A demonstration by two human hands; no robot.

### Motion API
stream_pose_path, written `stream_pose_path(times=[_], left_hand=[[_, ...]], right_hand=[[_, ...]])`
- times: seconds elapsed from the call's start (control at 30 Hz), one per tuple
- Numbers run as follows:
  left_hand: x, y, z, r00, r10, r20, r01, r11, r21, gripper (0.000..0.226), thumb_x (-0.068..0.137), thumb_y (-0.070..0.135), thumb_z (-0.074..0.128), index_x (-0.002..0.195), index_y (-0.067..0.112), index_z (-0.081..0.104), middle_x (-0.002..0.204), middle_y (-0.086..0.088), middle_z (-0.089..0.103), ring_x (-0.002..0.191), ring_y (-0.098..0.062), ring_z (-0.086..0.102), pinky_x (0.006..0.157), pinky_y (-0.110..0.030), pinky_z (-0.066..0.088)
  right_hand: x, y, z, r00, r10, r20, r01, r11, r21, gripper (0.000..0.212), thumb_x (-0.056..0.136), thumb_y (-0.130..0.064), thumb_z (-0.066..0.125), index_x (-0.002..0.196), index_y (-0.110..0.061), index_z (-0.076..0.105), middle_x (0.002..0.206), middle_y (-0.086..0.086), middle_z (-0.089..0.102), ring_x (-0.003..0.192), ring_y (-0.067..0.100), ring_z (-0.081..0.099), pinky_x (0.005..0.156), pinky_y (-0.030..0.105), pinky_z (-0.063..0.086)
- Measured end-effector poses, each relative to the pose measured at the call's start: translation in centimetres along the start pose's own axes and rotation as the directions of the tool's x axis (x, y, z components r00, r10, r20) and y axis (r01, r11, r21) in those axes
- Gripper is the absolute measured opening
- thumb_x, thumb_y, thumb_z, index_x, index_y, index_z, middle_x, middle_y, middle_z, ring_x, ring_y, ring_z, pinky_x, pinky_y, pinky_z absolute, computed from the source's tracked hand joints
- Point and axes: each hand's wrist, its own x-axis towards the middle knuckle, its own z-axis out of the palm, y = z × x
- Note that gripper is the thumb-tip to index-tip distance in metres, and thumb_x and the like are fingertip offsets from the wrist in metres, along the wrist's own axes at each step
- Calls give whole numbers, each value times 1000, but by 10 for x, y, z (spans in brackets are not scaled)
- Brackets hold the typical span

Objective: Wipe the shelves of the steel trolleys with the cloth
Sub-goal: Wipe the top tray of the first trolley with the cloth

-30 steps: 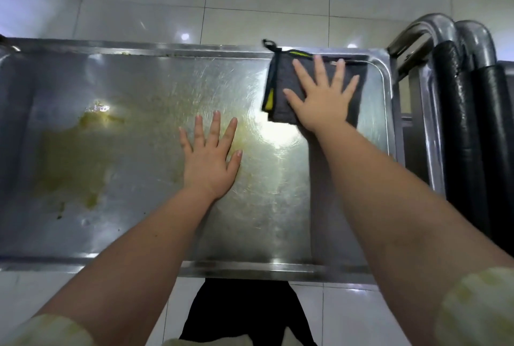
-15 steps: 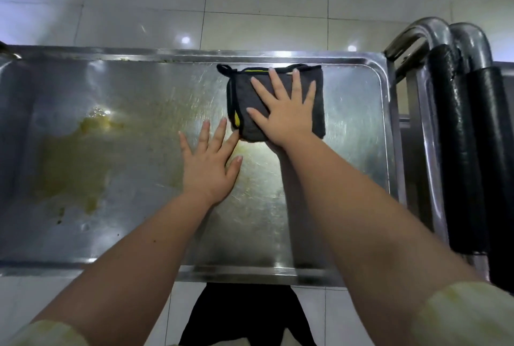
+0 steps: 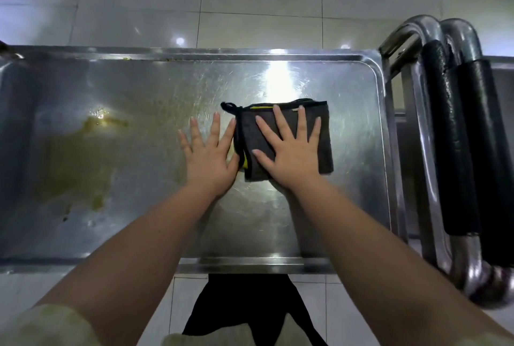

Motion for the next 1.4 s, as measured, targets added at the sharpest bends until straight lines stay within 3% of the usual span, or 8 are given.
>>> stream_pose_path(times=[0.1, 0.27, 0.4, 0.67, 0.9, 1.0, 1.17, 1.4], left_hand=[[-5, -6, -1, 999, 31, 5, -31, 1000, 0, 65, 93, 61, 12, 155, 42, 1, 165, 5, -2, 148, -42, -10, 115, -64, -8], [-7, -5, -5, 999, 32, 12, -32, 999, -15, 61, 96, 61, 11, 154, 46, 0, 165, 9, -5, 148, -39, -12, 116, -61, -10], [-8, -14, -8, 997, 67, 27, -67, 998, -5, 57, 98, 55, 11, 154, 48, 1, 165, 11, -4, 149, -38, -10, 117, -59, -10], [-12, -28, -7, 996, 94, -7, -95, 995, -14, 56, 98, 47, 15, 154, 43, 10, 165, 6, 9, 150, -38, 0, 117, -57, -6], [-14, -23, -1, 994, 107, -20, -108, 994, -6, 55, 100, 49, 16, 154, 43, 8, 165, 5, 4, 149, -40, -5, 113, -60, -15], [-17, -23, 1, 993, 112, -24, -112, 994, 11, 53, 103, 46, 21, 154, 42, 6, 165, 5, 4, 149, -41, -5, 114, -63, -12], [-19, -25, -1, 991, 133, -26, -133, 991, 14, 56, 100, 50, 14, 155, 40, 10, 165, 4, 7, 149, -40, -3, 115, -62, -10], [-17, -17, 3, 993, 116, -26, -116, 993, -19, 55, 100, 51, 13, 154, 45, 8, 165, 6, 5, 149, -39, -5, 114, -61, -14]], right_hand=[[-8, 23, -2, 1000, 2, 6, -2, 1000, -1, 70, 88, -77, 13, 152, -51, 0, 165, -10, -3, 149, 38, -9, 114, 64, -8], [-46, 108, -5, 948, 318, 9, -318, 948, 27, 71, 86, -78, 10, 151, -51, 1, 165, -9, -3, 149, 36, -7, 116, 61, -5], [-56, 84, -1, 894, 447, 40, -449, 892, 50, 71, 87, -77, 7, 152, -49, -3, 164, -8, -11, 147, 40, -12, 114, 65, -6], [-66, -29, 10, 1000, 0, 18, -1, 1000, 19, 69, 89, -76, 16, 152, -51, 4, 164, -11, -1, 149, 37, -9, 114, 66, -6], [-119, 89, 14, 884, 466, 25, -467, 884, 29, 74, 86, -78, 2, 153, -48, -1, 165, -7, -6, 148, 39, -11, 115, 63, -6], [-131, 17, 23, 935, 355, 21, -355, 933, 62, 73, 87, -75, 12, 154, -46, 3, 164, -5, -6, 147, 44, -10, 114, 65, -9], [-142, -63, 38, 991, -124, -42, 126, 991, 50, 69, 91, -72, 33, 153, -44, 21, 164, -4, 13, 149, 41, -1, 114, 68, 5], [-180, 78, 33, 939, 344, -5, -344, 939, 7, 70, 88, -75, 17, 152, -48, 4, 165, -8, 2, 149, 36, -5, 116, 62, -3]])
